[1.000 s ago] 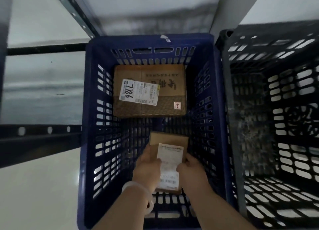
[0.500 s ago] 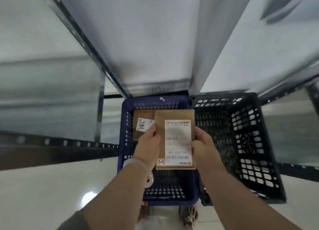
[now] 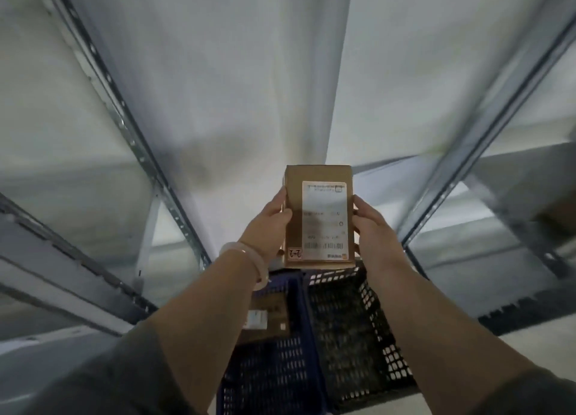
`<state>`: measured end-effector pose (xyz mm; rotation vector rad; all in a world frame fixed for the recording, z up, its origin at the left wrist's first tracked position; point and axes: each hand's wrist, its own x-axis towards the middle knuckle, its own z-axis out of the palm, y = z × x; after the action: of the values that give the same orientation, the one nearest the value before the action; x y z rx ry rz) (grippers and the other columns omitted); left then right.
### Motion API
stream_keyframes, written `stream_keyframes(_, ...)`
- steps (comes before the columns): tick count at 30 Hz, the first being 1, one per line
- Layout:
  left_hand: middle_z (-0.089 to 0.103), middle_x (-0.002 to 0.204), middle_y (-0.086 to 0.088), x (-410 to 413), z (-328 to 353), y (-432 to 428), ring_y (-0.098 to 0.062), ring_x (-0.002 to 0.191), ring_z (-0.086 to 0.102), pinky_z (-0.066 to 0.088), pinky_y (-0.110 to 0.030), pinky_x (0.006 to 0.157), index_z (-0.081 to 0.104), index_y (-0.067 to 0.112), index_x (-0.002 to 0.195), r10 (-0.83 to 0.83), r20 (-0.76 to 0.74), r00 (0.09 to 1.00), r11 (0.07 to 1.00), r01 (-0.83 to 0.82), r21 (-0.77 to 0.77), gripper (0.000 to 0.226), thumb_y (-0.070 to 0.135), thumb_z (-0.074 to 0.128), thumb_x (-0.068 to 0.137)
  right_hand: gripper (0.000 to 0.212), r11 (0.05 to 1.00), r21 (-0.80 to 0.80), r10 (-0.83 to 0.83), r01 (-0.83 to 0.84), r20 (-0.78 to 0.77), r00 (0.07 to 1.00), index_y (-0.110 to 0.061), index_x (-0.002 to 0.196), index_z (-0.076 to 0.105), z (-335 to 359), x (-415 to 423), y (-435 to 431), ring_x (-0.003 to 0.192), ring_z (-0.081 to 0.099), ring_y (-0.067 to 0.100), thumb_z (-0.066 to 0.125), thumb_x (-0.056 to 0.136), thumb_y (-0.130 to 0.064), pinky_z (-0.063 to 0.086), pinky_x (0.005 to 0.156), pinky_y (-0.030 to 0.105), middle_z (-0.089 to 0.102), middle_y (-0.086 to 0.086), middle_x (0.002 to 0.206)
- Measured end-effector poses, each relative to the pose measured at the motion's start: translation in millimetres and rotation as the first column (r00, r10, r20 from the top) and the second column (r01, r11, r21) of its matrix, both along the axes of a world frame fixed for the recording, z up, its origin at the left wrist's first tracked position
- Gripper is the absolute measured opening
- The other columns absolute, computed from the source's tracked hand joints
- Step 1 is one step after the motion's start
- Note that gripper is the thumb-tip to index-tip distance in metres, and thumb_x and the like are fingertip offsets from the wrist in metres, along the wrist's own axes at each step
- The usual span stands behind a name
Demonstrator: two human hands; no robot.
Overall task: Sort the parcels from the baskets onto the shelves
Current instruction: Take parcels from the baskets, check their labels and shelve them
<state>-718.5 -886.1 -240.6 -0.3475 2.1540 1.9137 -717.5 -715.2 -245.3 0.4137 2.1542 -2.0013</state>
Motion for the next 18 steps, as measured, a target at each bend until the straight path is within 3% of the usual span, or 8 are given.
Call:
stream_keyframes(2,0.057,0.117,0.02,8,37,5,-0.003,0.101,0.054,0.049,-0.039,0.092,0.036,0.056,0.14,-0.036,-0.036,0.999,0.999,0.037,0.031,0.047,0.025,0.032,0.106,0.046,0.998,-0.013,-0.07,0.069,-0.066,0.995,-0.048,0.117,0.061,35,13,8,0.077,0.069,0.0,0.04,0.096,-0.014,0.054,0.067,0.022,0.073,-0.02,0.086)
stream_keyframes(5,0.056,0.112,0.028,23,75,11,0.006,0.093,0.051,0.047,-0.031,0.082,0.035,0.055,0.141,-0.149,-0.133,0.98,0.988,0.151,0.006,0.046,0.025,0.033,0.106,0.048,0.986,-0.037,-0.164,0.161,-0.122,0.979,-0.046,0.106,0.066,69,38,16,0.071,0.07,-0.001,0.039,0.095,-0.008,0.054,0.059,0.019,0.073,-0.02,0.079)
stream_keyframes(8,0.05,0.12,0.03,42,100,17,0.01,0.094,0.048,0.038,-0.026,0.096,0.031,0.047,0.147,-0.26,-0.25,0.933,0.965,0.262,-0.026,0.049,0.021,0.034,0.106,0.053,0.972,-0.036,-0.235,0.232,-0.148,0.961,-0.053,0.09,0.071,89,72,18,0.083,0.07,0.008,0.039,0.093,-0.01,0.058,0.076,0.031,0.074,-0.017,0.084)
stream_keyframes(10,0.054,0.121,0.028,50,107,23,0.009,0.1,0.052,0.039,-0.024,0.102,0.033,0.046,0.146,-0.323,-0.298,0.899,0.944,0.329,-0.03,0.049,0.022,0.039,0.104,0.055,0.949,-0.057,-0.317,0.312,-0.154,0.936,-0.05,0.077,0.071,97,94,22,0.087,0.068,0.013,0.04,0.093,-0.007,0.057,0.079,0.036,0.073,-0.014,0.083)
stream_keyframes(14,0.048,0.137,0.005,68,109,46,-0.018,0.117,0.057,0.051,-0.041,0.099,0.03,0.066,0.138,-0.485,-0.309,0.818,0.875,0.456,-0.164,0.069,0.044,0.061,0.08,0.039,0.902,-0.087,-0.431,0.422,-0.171,0.886,-0.037,0.105,0.065,109,144,35,0.093,0.069,0.017,0.043,0.095,-0.006,0.058,0.081,0.043,0.073,-0.001,0.094)
stream_keyframes(16,0.05,0.131,0.004,79,114,61,-0.023,0.11,0.062,0.059,-0.038,0.083,0.025,0.064,0.141,-0.547,-0.323,0.772,0.837,0.51,-0.198,0.075,0.031,0.062,0.085,0.033,0.889,-0.06,-0.457,0.455,-0.191,0.869,-0.032,0.118,0.061,111,167,47,0.095,0.069,0.018,0.046,0.097,-0.011,0.059,0.082,0.045,0.072,0.0,0.1)
stream_keyframes(18,0.051,0.125,0.01,93,121,75,-0.018,0.099,0.065,0.06,-0.031,0.075,0.024,0.05,0.148,-0.569,-0.335,0.751,0.821,0.54,-0.183,0.069,0.018,0.056,0.097,0.033,0.874,-0.001,-0.475,0.486,-0.207,0.855,-0.029,0.129,0.056,115,189,64,0.099,0.068,0.017,0.053,0.096,-0.022,0.058,0.084,0.046,0.07,-0.003,0.106)
